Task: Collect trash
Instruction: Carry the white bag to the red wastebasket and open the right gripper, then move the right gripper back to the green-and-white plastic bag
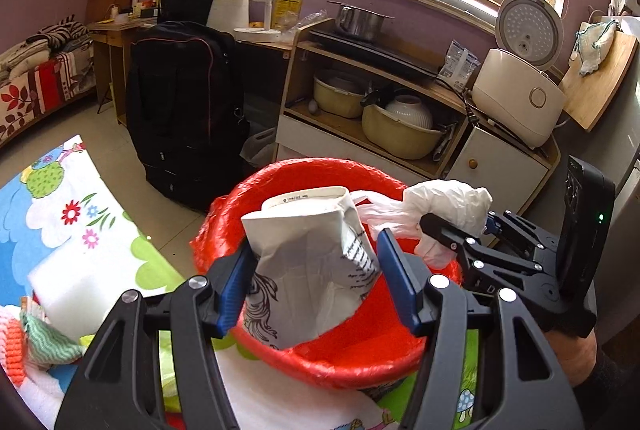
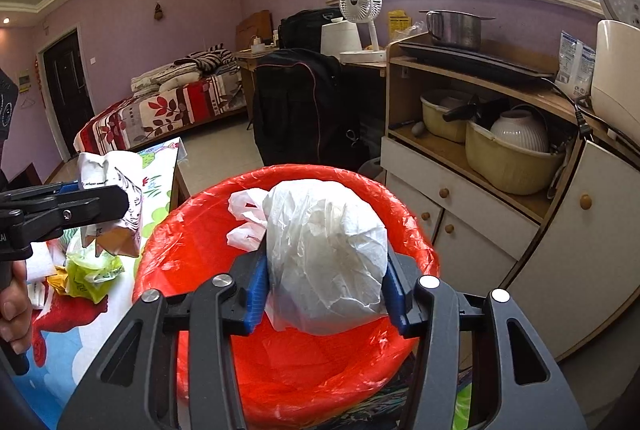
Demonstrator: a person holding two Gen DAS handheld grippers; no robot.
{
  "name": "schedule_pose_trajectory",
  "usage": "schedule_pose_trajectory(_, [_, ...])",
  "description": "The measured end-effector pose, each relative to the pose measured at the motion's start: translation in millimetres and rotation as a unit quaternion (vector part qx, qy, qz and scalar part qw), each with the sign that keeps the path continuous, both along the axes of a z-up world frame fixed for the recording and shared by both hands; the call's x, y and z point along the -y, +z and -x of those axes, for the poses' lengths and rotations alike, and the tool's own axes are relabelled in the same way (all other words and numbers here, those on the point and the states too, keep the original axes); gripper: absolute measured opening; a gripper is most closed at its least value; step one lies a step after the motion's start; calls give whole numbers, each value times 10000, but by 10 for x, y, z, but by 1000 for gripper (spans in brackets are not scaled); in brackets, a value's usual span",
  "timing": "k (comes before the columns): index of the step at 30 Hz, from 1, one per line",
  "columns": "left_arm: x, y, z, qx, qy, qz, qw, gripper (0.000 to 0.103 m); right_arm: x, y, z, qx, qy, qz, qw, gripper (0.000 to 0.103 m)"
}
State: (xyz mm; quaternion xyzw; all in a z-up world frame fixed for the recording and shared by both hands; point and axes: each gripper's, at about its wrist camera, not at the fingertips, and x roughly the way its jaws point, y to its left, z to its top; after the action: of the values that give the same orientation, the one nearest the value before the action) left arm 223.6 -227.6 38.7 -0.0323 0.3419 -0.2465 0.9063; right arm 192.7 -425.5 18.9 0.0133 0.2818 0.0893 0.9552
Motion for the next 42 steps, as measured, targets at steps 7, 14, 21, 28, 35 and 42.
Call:
schedule_pose_trajectory(7, [92,-47,-93,-89,-103,72,9999,60,62,-14,-35,23,-51,-19,10000,59])
schedule_pose_trajectory(14, [54,-92,-127,-167,-36,155,9997,73,125,-20,-12,27,-127,-29,9999,66])
schedule_pose_trajectory(21, [-43,-109,-62,-203,73,203,9996,73,118,-12,19,22,-147,-47,9999,69])
schedule_pose_trajectory(28, [-228,-110,84,-177,309,272,9990,73,46,14,72,38,-72,-50,10000,70])
schedule_pose_trajectory(35, [-494,-90,311,-69,635,229,9977,73,-119,69,139,44,84,-74,9999,73])
schedule_pose_trajectory(42, [-763,-68,560,-4,931,283,9953,73,-390,116,189,30,323,-73,9994,75])
